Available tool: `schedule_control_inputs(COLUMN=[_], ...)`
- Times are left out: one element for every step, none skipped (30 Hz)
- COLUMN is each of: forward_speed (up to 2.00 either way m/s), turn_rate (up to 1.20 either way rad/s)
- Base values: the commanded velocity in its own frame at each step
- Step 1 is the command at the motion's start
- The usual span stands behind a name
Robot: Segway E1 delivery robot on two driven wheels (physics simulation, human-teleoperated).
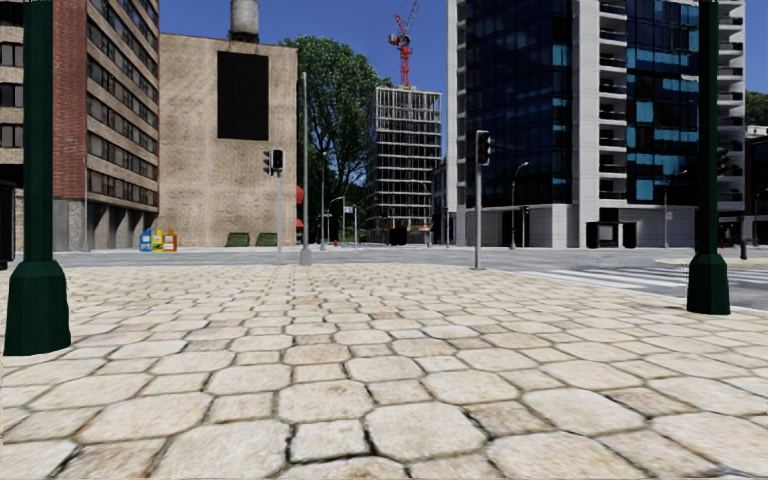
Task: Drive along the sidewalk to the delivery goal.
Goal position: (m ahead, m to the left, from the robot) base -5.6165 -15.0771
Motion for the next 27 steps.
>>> schedule_control_inputs(forward_speed=[2.00, 2.00, 2.00, 2.00, 2.00, 2.00, 2.00, 2.00, 2.00, 2.00, 2.00, 2.00, 2.00, 2.00, 2.00, 2.00, 2.00, 2.00, 2.00, 2.00, 2.00, 2.00, 2.00, 2.00, 2.00, 2.00, 2.00], turn_rate=[0.00, 0.00, 0.00, 0.00, 0.00, 0.00, 0.00, 0.00, 0.00, 0.00, 0.00, 0.00, -0.01, -0.13, -0.17, -0.26, -0.26, -0.37, -0.42, -0.43, -0.44, -0.44, -0.44, -0.44, -0.44, -0.44, -0.44])
